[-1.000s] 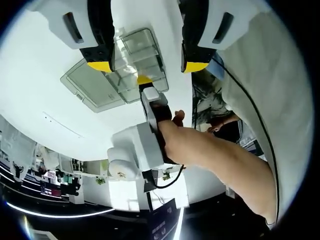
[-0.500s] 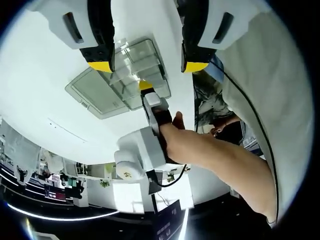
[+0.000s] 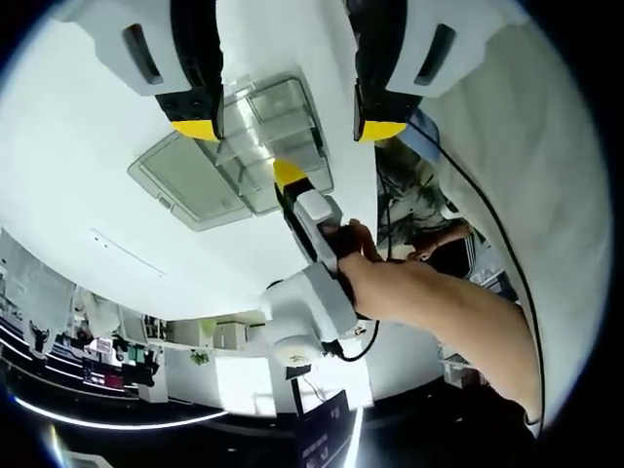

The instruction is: Insert the divider into the dual guide fixture by aligning both edges with the guide slots and pushing it downward to the bottom, including one-sided entry, uneven engagement, binding, and posture correction.

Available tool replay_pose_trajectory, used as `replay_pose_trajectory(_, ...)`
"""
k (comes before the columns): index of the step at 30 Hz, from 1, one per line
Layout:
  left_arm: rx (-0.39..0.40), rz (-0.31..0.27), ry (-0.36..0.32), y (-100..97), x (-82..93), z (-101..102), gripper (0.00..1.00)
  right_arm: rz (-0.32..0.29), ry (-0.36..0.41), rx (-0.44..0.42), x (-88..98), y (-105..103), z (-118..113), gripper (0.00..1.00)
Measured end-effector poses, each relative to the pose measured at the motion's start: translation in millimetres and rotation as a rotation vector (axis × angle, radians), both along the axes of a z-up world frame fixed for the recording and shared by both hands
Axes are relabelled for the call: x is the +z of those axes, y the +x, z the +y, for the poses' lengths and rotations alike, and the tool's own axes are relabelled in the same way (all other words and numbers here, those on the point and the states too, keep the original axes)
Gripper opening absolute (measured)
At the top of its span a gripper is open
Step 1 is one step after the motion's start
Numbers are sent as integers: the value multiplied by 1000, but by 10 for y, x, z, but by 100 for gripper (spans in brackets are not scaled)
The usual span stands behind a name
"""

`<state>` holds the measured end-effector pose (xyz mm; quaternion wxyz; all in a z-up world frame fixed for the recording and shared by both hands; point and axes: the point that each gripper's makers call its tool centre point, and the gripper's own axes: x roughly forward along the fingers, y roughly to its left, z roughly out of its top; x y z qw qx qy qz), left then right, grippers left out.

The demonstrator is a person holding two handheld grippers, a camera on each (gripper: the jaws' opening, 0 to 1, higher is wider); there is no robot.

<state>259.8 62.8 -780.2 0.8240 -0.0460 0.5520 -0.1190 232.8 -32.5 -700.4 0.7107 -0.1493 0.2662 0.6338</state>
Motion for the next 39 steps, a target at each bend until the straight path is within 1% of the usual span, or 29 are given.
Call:
replay_pose_trajectory(3, 16, -37, -35, 0, 66, -7, 22, 0, 0, 3, 3, 12, -5, 50)
replay_pose_trajectory(4, 8, -65, -72, 21, 102, -63, 22, 0, 1, 4, 6, 16, -6, 50)
replay_pose_trajectory(5, 10, -77, -83, 3, 128, -60, 23, 2, 4, 4, 15, 21, -7, 50)
replay_pose_trajectory(6, 8, -73, -78, -25, 130, -44, 25, 2, 4, 5, 18, 24, -7, 50)
replay_pose_trajectory(7, 2, -112, -98, -17, 177, -74, 25, 0, 3, 7, 16, 28, -10, 50)
replay_pose_trajectory(9, 5, -122, -101, -56, 193, -58, 25, 3, 0, 10, 12, 26, -15, 50)
replay_pose_trajectory(10, 3, -129, -116, -74, 197, -67, 26, 4, -1, 11, 8, 28, -18, 50)
replay_pose_trajectory(12, 0, -130, -124, -106, 187, -59, 29, 4, -5, 12, 3, 34, -28, 50)
replay_pose_trajectory(14, -2, -150, -142, -141, 227, -68, 30, 14, 4, 6, 17, 40, -34, 50)
replay_pose_trajectory(17, 14, -190, -172, -111, 304, -56, 32, 11, -8, 3, 11, 48, -57, 50)
replay_pose_trajectory(19, 15, -216, -207, -87, 366, -76, 34, 13, -11, -7, 9, 64, -75, 50)
replay_pose_trajectory(21, 5, -234, -223, -74, 412, -89, 37, 13, -16, -13, 8, 79, -88, 49)
replay_pose_trajectory(22, -2, -256, -232, -57, 456, -94, 38, 12, -18, -17, 7, 91, -92, 49)
replay_pose_trajectory(26, -27, -307, -274, -25, 592, -102, 40, 13, -15, -39, 32, 133, -89, 49)
replay_pose_trajectory(30, -40, -324, -295, -30, 660, -74, 42, 28, -13, -67, 43, 144, -85, 48)
replay_pose_trajectory(33, -66, -348, -314, -26, 715, -74, 44, 38, -30, -81, 13, 146, -89, 47)
replay_pose_trajectory(35, -78, -353, -321, -40, 732, -80, 45, 37, -35, -90, 19, 150, -84, 48)
replay_pose_trajectory(37, -103, -366, -319, -51, 751, -95, 46, 49, -29, -101, 36, 151, -70, 48)
replay_pose_trajectory(39, -121, -372, -314, -55, 758, -109, 47, 48, -32, -106, 34, 163, -70, 47)
